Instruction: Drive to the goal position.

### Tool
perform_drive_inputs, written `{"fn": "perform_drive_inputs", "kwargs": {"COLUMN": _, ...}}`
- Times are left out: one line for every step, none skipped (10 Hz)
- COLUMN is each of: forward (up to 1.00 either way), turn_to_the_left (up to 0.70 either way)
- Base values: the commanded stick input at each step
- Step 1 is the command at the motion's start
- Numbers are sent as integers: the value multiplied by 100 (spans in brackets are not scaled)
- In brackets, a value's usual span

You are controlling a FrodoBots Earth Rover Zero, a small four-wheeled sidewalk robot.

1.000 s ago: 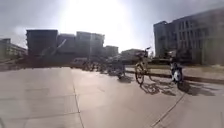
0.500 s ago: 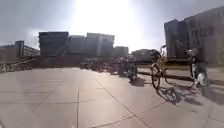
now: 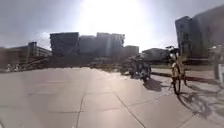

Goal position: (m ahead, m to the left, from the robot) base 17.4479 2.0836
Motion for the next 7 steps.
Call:
{"fn": "perform_drive_inputs", "kwargs": {"forward": 100, "turn_to_the_left": 27}}
{"fn": "perform_drive_inputs", "kwargs": {"forward": 100, "turn_to_the_left": 27}}
{"fn": "perform_drive_inputs", "kwargs": {"forward": 100, "turn_to_the_left": 27}}
{"fn": "perform_drive_inputs", "kwargs": {"forward": 100, "turn_to_the_left": 27}}
{"fn": "perform_drive_inputs", "kwargs": {"forward": 100, "turn_to_the_left": 18}}
{"fn": "perform_drive_inputs", "kwargs": {"forward": 100, "turn_to_the_left": 0}}
{"fn": "perform_drive_inputs", "kwargs": {"forward": 100, "turn_to_the_left": 0}}
